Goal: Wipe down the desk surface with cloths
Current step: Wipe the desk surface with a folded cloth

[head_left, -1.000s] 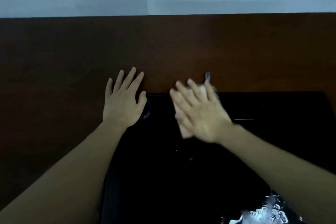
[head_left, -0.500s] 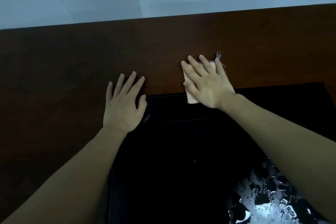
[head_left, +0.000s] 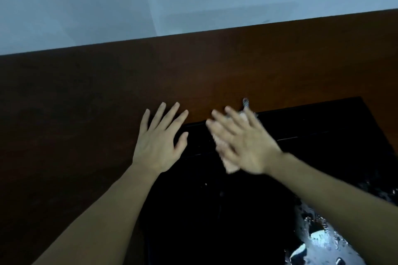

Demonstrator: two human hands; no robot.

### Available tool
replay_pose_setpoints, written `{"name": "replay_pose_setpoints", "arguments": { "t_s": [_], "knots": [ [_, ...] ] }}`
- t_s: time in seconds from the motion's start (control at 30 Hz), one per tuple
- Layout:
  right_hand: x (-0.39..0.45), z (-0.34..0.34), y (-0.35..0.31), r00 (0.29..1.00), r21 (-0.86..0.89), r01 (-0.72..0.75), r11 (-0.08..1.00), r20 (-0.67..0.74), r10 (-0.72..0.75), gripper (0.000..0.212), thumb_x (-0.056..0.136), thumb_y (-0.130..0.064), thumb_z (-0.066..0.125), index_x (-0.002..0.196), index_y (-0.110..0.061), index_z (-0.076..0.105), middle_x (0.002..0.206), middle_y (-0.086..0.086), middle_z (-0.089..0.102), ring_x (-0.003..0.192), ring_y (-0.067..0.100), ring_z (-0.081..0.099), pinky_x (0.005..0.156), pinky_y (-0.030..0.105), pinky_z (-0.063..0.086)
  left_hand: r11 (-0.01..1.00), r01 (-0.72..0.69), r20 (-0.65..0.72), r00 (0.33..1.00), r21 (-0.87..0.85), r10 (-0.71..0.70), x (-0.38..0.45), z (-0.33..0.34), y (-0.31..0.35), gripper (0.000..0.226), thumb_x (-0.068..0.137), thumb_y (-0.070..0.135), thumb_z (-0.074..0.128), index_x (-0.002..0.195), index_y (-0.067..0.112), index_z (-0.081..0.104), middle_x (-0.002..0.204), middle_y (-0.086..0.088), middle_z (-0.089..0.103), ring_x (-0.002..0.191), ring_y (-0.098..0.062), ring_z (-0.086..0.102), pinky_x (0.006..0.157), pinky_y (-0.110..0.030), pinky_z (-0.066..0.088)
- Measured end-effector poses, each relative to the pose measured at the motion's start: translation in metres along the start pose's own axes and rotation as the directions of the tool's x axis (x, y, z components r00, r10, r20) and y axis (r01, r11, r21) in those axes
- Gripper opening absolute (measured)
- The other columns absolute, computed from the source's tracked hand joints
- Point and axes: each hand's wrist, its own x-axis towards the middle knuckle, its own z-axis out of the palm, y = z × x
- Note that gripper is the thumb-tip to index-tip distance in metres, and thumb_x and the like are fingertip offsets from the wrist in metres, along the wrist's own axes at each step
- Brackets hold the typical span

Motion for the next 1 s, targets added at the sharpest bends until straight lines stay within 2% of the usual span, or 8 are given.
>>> {"name": "replay_pose_setpoints", "arguments": {
  "t_s": [0.1,0.23,0.33,0.47,0.57,0.7,0.8,1.0],
  "knots": [
    [0.041,-0.017,0.027,0.973,0.042,-0.229,0.973,-0.011,0.229,0.063,0.101,-0.058,-0.001,0.158,-0.039,-0.019,0.169,-0.01,-0.018,0.156,0.022,-0.017,0.123,0.054,-0.008,1.0,0.018,0.003,1.0,-0.012,-0.018,0.001,0.001,-0.001,0.061,0.099,0.053,0.022,0.156,0.034,0.035,0.166,0.009,0.023,0.156,-0.019,0.011,0.126,-0.048,0.006],
    [0.064,-0.02,0.012,0.933,0.083,-0.359,0.93,-0.005,0.361,0.061,0.105,-0.052,0.003,0.16,-0.033,-0.016,0.17,-0.004,-0.015,0.156,0.028,-0.017,0.123,0.059,-0.008,0.999,0.034,-0.003,0.999,-0.039,-0.034,0.001,0.002,-0.002,0.061,0.1,0.052,0.014,0.156,0.037,0.033,0.167,0.012,0.02,0.156,-0.015,0.008,0.127,-0.045,0.006],
    [0.04,-0.01,-0.031,0.96,0.009,-0.279,0.96,0.008,0.279,0.065,0.102,-0.053,-0.003,0.159,-0.028,-0.019,0.17,0.0,-0.017,0.155,0.032,-0.016,0.122,0.062,-0.006,0.998,0.035,-0.007,0.999,-0.049,-0.035,0.0,0.001,-0.002,0.063,0.1,0.053,0.011,0.157,0.036,0.033,0.167,0.012,0.019,0.156,-0.014,0.008,0.127,-0.044,0.003],
    [-0.013,0.01,-0.08,0.996,0.022,-0.086,0.996,0.001,0.086,0.066,0.106,-0.055,0.014,0.164,-0.023,0.012,0.17,0.005,0.009,0.156,0.036,0.008,0.121,0.064,0.01,0.999,0.027,0.01,1.0,-0.024,-0.027,0.001,0.001,-0.003,0.066,0.099,0.057,0.012,0.158,0.035,0.03,0.168,0.01,0.016,0.156,-0.017,0.006,0.126,-0.045,0.002],
    [-0.018,0.012,-0.075,0.999,0.023,-0.028,0.999,0.04,0.027,0.065,0.106,-0.057,0.011,0.164,-0.027,0.011,0.171,0.001,0.008,0.157,0.032,0.007,0.12,0.06,0.007,0.999,0.04,0.019,0.999,-0.011,-0.04,0.001,0.002,-0.003,0.067,0.098,0.059,0.012,0.159,0.035,0.025,0.169,0.009,0.013,0.157,-0.018,0.003,0.127,-0.047,0.001],
    [0.027,-0.006,-0.041,0.984,0.023,-0.176,0.984,-0.019,0.177,0.063,0.104,-0.057,0.005,0.159,-0.036,-0.019,0.168,-0.007,-0.019,0.155,0.024,-0.019,0.123,0.056,-0.007,0.998,0.067,0.012,0.998,-0.005,-0.067,0.001,0.001,-0.003,0.067,0.098,0.058,0.009,0.16,0.036,0.019,0.17,0.008,0.008,0.157,-0.019,-0.001,0.126,-0.048,-0.001],
    [0.061,-0.016,-0.023,0.949,0.052,-0.311,0.949,-0.035,0.313,0.063,0.103,-0.055,0.001,0.159,-0.034,-0.018,0.17,-0.005,-0.015,0.156,0.025,-0.017,0.123,0.057,-0.007,0.993,0.113,0.001,0.994,0.012,-0.113,0.001,-0.001,-0.001,0.062,0.102,0.054,0.011,0.16,0.035,0.016,0.17,0.008,0.005,0.157,-0.02,-0.005,0.126,-0.049,-0.003],
    [0.013,0.0,-0.06,0.982,0.007,-0.191,0.982,-0.004,0.191,0.067,0.101,-0.056,-0.002,0.161,-0.028,-0.013,0.17,0.001,-0.012,0.156,0.031,-0.011,0.123,0.061,-0.003,0.988,0.154,0.045,0.987,0.028,-0.155,0.001,-0.003,-0.001,0.062,0.102,0.053,0.014,0.161,0.035,0.007,0.17,0.008,-0.004,0.156,-0.02,-0.011,0.125,-0.049,-0.006]
  ]
}}
